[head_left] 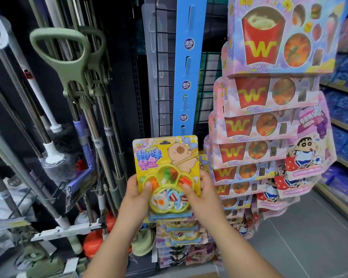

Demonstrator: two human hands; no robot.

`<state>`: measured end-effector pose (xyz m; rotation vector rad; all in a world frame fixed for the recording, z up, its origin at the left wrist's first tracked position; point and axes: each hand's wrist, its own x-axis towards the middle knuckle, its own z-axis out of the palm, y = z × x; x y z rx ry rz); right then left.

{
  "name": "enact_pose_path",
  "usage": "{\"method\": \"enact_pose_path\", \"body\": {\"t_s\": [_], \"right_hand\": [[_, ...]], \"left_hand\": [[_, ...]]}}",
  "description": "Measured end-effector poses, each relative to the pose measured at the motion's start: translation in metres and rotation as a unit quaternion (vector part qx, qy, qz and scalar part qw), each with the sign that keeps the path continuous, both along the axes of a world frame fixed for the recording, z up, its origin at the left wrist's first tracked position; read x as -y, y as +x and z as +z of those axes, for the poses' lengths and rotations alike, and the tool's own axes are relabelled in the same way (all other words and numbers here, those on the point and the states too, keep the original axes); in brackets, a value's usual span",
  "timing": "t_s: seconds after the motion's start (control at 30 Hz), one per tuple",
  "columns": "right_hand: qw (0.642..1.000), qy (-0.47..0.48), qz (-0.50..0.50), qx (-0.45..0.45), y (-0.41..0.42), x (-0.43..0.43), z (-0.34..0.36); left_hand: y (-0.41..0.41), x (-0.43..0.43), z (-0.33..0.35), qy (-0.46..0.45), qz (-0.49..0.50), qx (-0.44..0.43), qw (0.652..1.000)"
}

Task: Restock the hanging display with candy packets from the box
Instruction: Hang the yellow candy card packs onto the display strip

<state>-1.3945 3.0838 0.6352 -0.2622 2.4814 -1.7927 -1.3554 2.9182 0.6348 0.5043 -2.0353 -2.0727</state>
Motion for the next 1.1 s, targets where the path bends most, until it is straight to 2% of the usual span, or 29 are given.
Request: {"method": "enact_pose_path", "body": {"t_s": [0.23, 0.57, 0.87, 1.1], "right_hand": [[0.994, -0.015, -0.094, -0.045, -0.027, -0.015, 0.027], [0.994, -0.021, -0.106, -0.031, -0.034, -0.022, 0.024], [0.994, 0.017, -0.107, -0.012, -0.035, -0.022, 0.012], [0.994, 0.030, -0.106, -0.001, -0.027, -0.021, 0.001]], "left_hand": [[-0.026, -0.014, 0.036, -0.050, -0.023, -0.045, 0.997], [-0.032, -0.014, 0.029, -0.024, -0.017, -0.021, 0.999], [-0.032, -0.017, 0.014, -0.009, -0.009, 0.011, 1.000], [-0.027, -0.019, -0.001, -0.045, 0.001, 0.025, 0.999]]}}
